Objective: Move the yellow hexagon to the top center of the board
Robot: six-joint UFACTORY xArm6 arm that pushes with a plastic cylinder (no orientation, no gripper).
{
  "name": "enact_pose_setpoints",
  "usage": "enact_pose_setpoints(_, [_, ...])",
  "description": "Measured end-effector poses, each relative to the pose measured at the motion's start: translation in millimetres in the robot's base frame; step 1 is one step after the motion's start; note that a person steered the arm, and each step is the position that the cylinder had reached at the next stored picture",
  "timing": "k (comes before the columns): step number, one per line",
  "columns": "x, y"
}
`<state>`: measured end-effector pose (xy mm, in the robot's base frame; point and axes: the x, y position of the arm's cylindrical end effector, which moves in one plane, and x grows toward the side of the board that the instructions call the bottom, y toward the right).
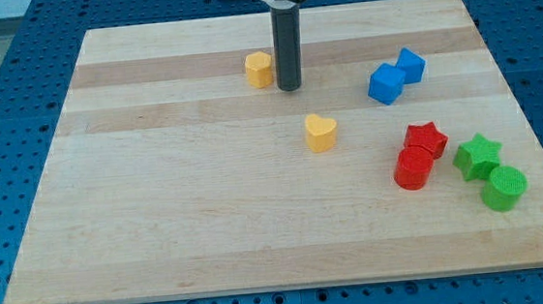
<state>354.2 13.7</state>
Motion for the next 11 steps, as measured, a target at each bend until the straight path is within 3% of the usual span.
enact_pose_setpoints(2, [26.7,-12.5])
enact_pose_setpoints(5, [15.5,-32.9])
enact_pose_setpoints(8, [-21.2,-42.5])
enact_pose_setpoints(10, [-15.9,-79.4])
enact_pose_setpoints(11, [-42.7,-55.5])
